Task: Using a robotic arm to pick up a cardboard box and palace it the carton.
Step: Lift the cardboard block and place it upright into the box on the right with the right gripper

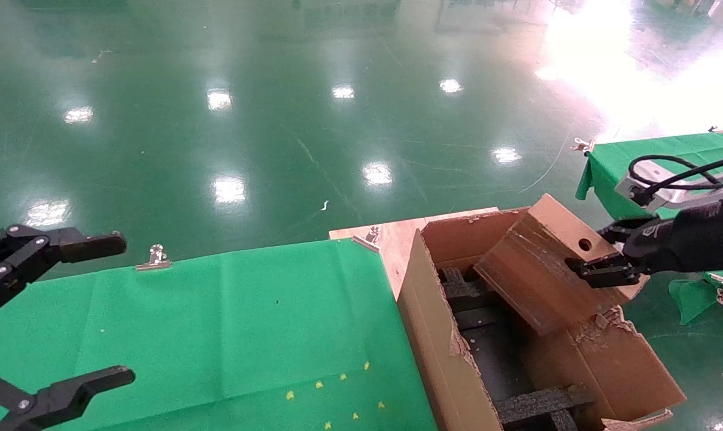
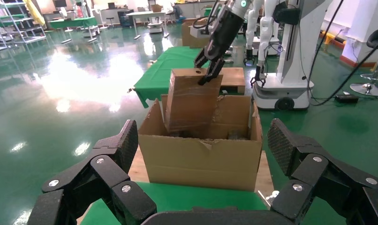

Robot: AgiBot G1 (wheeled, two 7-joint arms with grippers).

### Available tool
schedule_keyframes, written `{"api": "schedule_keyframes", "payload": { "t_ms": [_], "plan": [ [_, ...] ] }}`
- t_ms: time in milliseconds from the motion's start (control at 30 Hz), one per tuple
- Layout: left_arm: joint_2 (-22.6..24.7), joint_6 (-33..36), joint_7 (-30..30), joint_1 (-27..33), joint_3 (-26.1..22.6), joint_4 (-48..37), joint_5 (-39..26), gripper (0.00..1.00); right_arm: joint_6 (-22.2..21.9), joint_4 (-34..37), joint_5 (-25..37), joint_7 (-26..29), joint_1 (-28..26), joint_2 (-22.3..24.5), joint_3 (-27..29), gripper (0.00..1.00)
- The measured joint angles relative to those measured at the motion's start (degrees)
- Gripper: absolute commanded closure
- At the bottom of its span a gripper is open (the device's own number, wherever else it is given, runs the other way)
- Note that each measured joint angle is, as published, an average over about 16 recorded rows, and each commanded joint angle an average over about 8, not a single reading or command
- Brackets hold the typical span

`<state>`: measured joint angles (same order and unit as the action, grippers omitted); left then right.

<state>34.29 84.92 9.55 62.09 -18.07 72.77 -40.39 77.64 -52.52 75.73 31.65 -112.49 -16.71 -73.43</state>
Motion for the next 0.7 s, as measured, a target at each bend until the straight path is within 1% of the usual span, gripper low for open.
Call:
{"api": "schedule_keyframes", "payload": {
  "t_ms": [133,267,500,700],
  "plan": [
    [0.0,0.0,0.0,0.0,0.0,0.0,0.0,0.00,-3.8,-2.6,-1.3,7.6,2.6,1.7,-0.7,1.00],
    [0.0,0.0,0.0,0.0,0.0,0.0,0.0,0.00,-6.3,-4.4,-2.3,12.7,4.2,2.8,-1.2,1.00],
    [0.0,0.0,0.0,0.0,0.0,0.0,0.0,0.00,-8.4,-5.4,-2.8,17.3,5.7,3.5,-1.8,1.00],
    [0.0,0.0,0.0,0.0,0.0,0.0,0.0,0.00,-9.7,-5.8,-1.0,21.0,6.4,3.7,-2.7,1.00]
  ]
}}
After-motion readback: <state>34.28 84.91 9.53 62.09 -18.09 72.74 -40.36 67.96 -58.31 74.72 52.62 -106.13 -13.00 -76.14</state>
